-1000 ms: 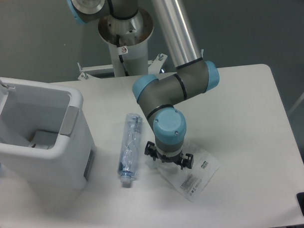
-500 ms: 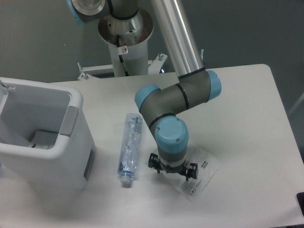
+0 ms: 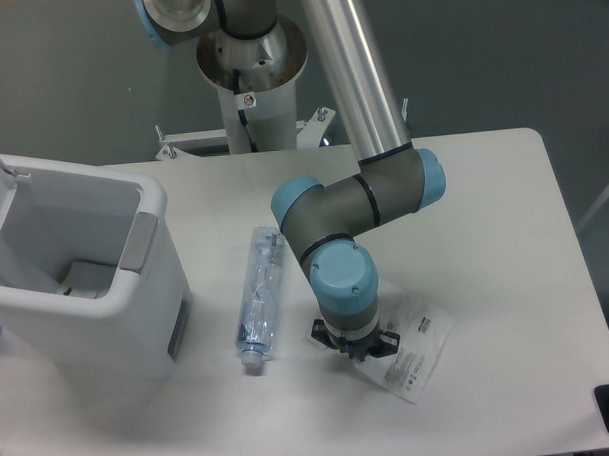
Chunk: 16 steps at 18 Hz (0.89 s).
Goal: Place the trash in the trash can
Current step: 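Close the gripper on the edge of the white packet, then lift the packet and carry it over the white trash bin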
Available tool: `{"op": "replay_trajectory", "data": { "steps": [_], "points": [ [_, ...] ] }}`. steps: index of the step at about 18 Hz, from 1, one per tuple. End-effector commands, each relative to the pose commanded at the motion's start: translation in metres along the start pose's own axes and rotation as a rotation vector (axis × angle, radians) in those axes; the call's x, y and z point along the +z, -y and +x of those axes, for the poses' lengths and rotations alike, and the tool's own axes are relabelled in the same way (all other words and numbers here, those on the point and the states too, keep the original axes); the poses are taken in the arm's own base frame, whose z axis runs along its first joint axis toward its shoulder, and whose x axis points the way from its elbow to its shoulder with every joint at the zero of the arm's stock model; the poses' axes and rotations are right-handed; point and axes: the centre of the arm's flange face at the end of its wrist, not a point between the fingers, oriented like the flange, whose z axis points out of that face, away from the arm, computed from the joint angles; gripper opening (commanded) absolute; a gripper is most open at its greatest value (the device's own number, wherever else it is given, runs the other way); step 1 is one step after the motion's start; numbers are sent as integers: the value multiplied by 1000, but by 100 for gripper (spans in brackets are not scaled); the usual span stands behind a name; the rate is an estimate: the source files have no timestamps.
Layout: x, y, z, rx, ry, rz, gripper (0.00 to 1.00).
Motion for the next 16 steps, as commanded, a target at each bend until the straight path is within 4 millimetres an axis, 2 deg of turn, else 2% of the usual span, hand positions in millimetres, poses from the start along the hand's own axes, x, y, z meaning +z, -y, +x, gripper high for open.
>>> {"op": "replay_trajectory", "data": {
  "steps": [3,8,11,14,16],
  "points": [
    [-7,2,-4,-8,9,12,0],
    [-61,4,-18,-27,28,110,0],
    [-104,-2,-29,-49,22,201,0],
    [-186,-3,-31,-96,-5,381,0],
    [-218,-1,-29,-104,-14,449,0]
  ]
}}
